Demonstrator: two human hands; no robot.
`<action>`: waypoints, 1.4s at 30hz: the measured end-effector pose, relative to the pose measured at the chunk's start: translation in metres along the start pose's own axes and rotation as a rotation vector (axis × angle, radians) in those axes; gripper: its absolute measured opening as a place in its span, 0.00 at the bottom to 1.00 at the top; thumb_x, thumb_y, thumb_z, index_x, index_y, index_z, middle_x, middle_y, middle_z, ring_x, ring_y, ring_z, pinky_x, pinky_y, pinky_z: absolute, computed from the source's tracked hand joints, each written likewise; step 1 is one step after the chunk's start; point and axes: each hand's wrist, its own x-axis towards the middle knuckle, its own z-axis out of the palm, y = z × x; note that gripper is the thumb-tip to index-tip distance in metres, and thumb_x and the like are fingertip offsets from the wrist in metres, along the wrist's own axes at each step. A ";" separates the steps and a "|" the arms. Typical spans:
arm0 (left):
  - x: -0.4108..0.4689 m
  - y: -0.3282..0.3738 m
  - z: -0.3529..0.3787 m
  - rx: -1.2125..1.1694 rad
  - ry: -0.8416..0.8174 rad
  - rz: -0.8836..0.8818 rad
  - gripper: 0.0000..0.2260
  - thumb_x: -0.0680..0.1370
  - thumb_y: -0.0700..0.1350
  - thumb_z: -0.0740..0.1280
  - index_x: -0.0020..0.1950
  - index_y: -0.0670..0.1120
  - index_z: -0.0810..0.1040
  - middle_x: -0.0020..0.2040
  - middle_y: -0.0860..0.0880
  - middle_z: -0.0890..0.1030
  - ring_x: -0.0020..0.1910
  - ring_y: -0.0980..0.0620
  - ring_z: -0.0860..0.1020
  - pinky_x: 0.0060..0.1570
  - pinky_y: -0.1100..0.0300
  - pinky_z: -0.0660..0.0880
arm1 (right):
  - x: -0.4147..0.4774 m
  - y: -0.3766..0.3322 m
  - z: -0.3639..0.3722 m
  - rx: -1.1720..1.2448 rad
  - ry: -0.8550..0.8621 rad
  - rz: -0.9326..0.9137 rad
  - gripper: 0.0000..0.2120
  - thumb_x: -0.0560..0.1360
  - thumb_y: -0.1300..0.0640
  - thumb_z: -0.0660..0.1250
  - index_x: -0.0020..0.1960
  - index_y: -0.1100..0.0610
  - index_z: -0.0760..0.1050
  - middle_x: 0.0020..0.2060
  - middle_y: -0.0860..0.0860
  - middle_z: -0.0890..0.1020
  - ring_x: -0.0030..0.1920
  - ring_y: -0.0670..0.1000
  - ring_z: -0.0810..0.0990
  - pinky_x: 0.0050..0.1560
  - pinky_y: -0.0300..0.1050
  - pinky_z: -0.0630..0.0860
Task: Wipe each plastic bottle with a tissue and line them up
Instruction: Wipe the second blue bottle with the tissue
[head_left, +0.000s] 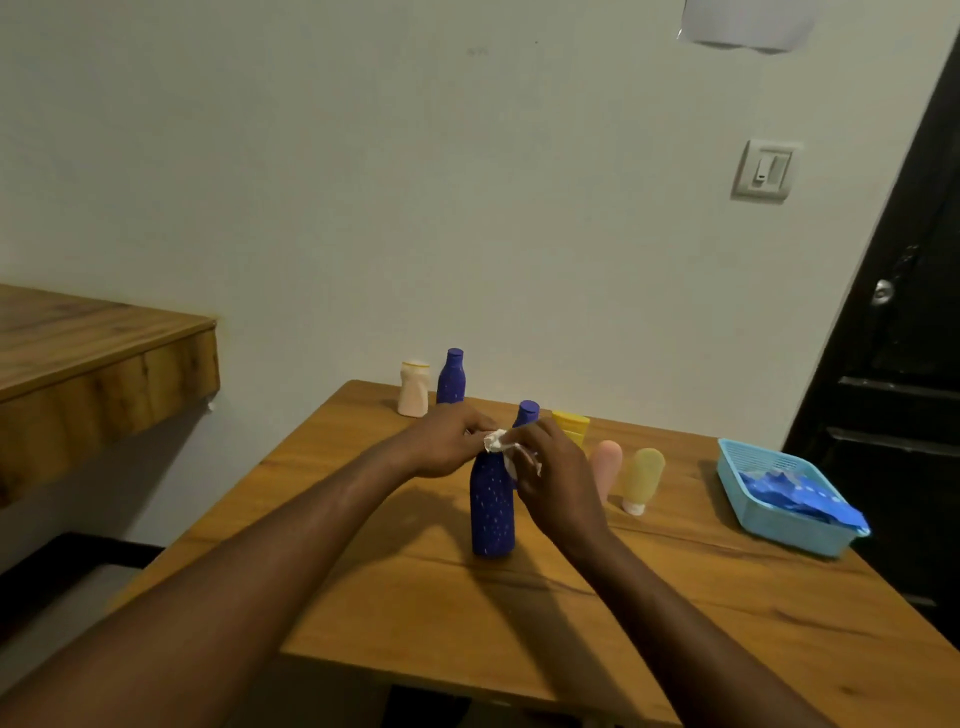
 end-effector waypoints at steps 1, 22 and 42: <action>-0.002 -0.001 0.003 -0.021 0.014 -0.004 0.12 0.85 0.50 0.63 0.58 0.49 0.85 0.51 0.52 0.85 0.50 0.55 0.81 0.49 0.61 0.73 | -0.005 0.002 0.002 0.009 0.004 0.007 0.13 0.74 0.63 0.74 0.56 0.53 0.78 0.54 0.48 0.79 0.51 0.47 0.79 0.48 0.44 0.81; -0.015 -0.015 0.028 -0.135 0.163 0.079 0.15 0.85 0.53 0.62 0.44 0.48 0.80 0.41 0.51 0.81 0.44 0.50 0.80 0.55 0.49 0.77 | -0.099 0.013 0.017 -0.140 -0.225 -0.012 0.14 0.76 0.53 0.72 0.61 0.46 0.79 0.59 0.42 0.77 0.58 0.42 0.73 0.55 0.36 0.75; -0.014 -0.027 0.051 -0.203 0.092 0.020 0.17 0.84 0.55 0.62 0.52 0.45 0.85 0.48 0.48 0.85 0.48 0.49 0.82 0.55 0.46 0.81 | -0.113 0.007 -0.008 -0.037 -0.298 -0.016 0.15 0.75 0.58 0.66 0.61 0.51 0.79 0.57 0.45 0.75 0.53 0.43 0.72 0.50 0.32 0.70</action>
